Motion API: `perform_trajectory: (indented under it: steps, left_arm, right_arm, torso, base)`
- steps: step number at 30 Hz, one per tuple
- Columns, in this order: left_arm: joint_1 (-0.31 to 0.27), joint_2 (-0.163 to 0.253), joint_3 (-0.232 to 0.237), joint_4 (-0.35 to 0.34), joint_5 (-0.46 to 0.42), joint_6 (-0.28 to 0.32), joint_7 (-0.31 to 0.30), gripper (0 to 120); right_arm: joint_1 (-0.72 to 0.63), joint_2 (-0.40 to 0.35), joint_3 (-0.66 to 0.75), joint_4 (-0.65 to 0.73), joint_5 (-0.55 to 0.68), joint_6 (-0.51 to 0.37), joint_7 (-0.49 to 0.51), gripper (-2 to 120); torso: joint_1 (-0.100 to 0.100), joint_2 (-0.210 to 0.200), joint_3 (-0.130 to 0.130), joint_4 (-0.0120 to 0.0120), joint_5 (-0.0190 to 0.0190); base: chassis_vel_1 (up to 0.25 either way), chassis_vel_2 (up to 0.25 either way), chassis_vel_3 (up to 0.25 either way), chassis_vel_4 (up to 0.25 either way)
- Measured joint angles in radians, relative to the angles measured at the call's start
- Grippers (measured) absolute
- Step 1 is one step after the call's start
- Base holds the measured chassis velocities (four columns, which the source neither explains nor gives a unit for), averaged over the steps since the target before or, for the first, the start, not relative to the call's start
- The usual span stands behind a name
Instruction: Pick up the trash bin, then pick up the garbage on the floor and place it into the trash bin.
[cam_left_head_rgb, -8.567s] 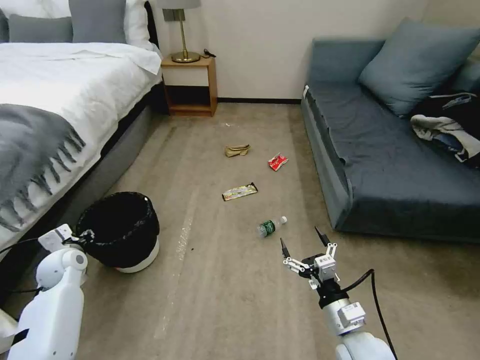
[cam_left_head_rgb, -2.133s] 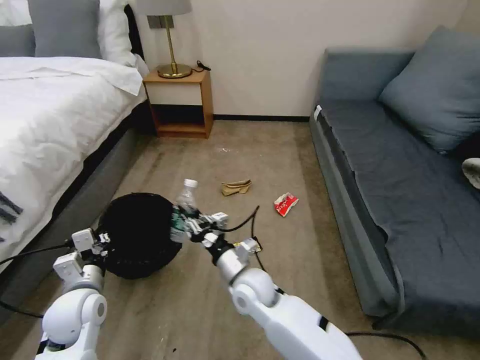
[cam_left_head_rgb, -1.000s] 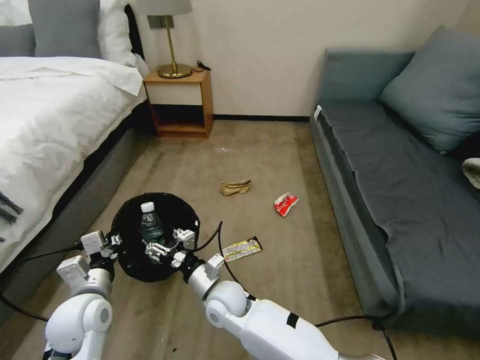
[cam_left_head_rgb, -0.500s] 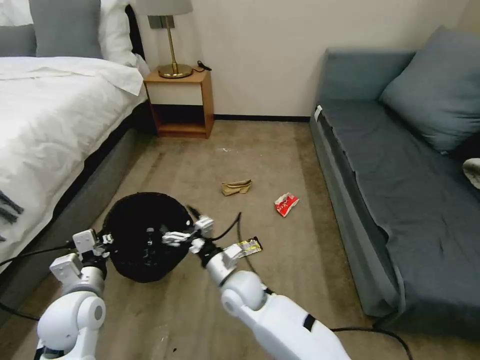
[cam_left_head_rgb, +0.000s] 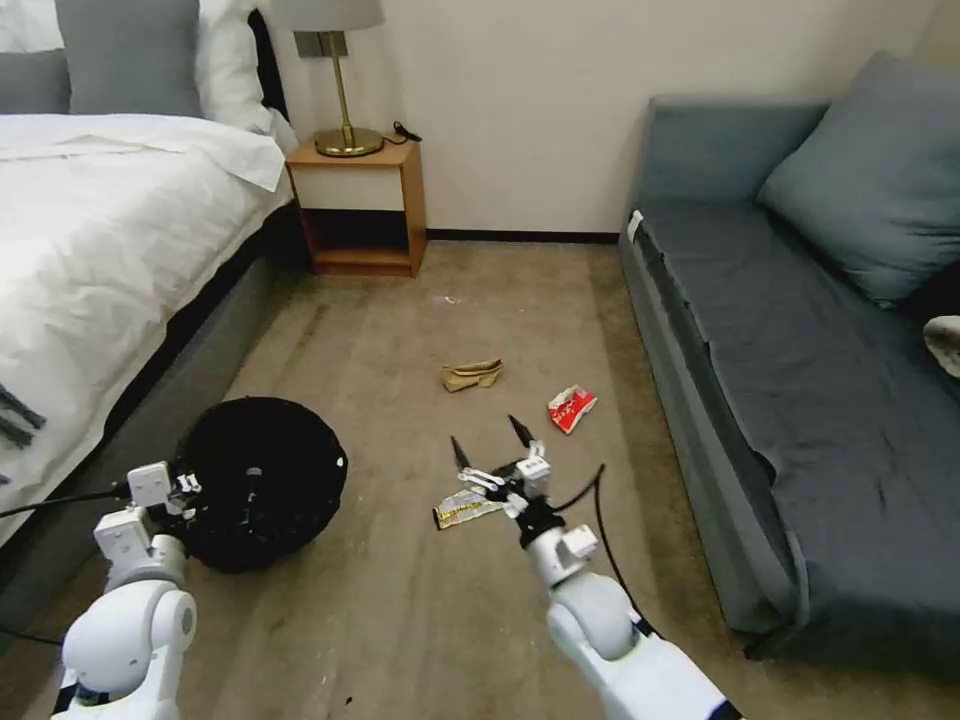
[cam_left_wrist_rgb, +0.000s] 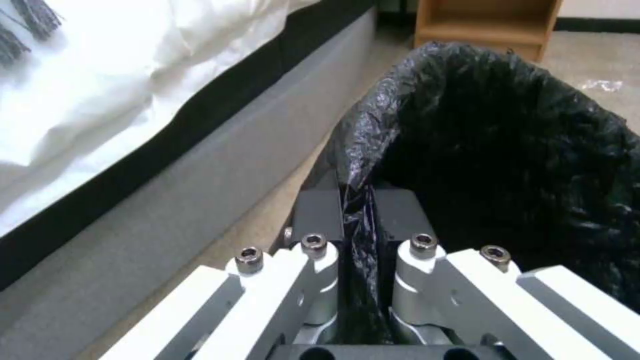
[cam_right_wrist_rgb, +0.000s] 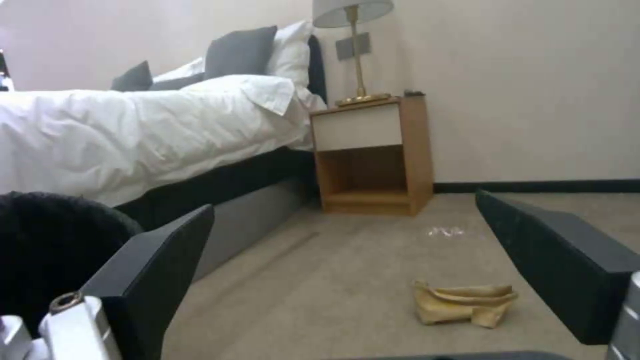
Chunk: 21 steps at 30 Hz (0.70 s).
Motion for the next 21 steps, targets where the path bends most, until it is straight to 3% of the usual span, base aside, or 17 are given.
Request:
perform_trajectory:
  steps: [11,21]
  left_arm:
    - [0.005,0.006,-0.005,-0.022,-0.018,0.002,0.001,7]
    - [0.010,0.009,-0.006,-0.037,-0.034,0.006,0.005,7]
  right_arm:
    - [0.014,0.015,-0.023,-0.036,0.050,-0.021,-0.018,100]
    - [0.030,0.006,-0.029,-0.051,0.058,-0.023,-0.026,100]
  torso:
    - [0.000,0.000,0.000,0.0002,0.0001]
    - [0.000,0.000,0.000,-0.0001,-0.0002]
  base:
    - [-0.018,0.022,0.015,-0.025]
    - [-0.189,0.174,0.177,-0.187]
